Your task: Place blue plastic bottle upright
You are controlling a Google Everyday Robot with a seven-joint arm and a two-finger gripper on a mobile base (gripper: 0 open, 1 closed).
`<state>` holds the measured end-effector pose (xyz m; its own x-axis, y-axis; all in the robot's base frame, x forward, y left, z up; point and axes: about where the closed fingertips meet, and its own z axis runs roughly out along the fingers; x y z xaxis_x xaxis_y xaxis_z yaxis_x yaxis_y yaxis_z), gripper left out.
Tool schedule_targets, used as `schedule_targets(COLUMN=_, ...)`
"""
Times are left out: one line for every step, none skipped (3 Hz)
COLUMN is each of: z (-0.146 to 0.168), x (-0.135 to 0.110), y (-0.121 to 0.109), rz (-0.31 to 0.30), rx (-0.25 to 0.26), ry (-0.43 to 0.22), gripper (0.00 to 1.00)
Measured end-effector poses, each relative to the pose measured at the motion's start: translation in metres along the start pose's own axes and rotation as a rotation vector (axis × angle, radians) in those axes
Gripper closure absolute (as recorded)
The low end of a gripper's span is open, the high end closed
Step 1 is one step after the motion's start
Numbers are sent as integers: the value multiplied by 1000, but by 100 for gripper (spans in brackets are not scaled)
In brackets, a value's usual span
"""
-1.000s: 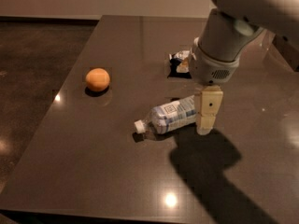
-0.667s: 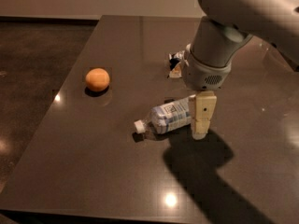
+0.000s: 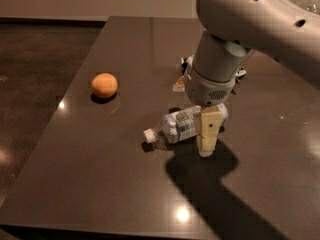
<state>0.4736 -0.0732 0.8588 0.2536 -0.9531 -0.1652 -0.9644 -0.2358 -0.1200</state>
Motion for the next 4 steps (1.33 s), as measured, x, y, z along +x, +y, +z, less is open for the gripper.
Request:
schedule_targets(z=6, x=-2, y=1, rz=-3, rx=1, ry=27, gripper=16)
schedule_targets(z=9, x=0, y=0, rz=11, rx=-4, ry=55, gripper=39)
schedule_targets(z=3, x=8, y=-3, rz=49, rx=-6, ry=49, gripper=71)
schedule_targets(z=-16, x=6, y=-7, rz=86, rx=6, ry=-32, gripper=93)
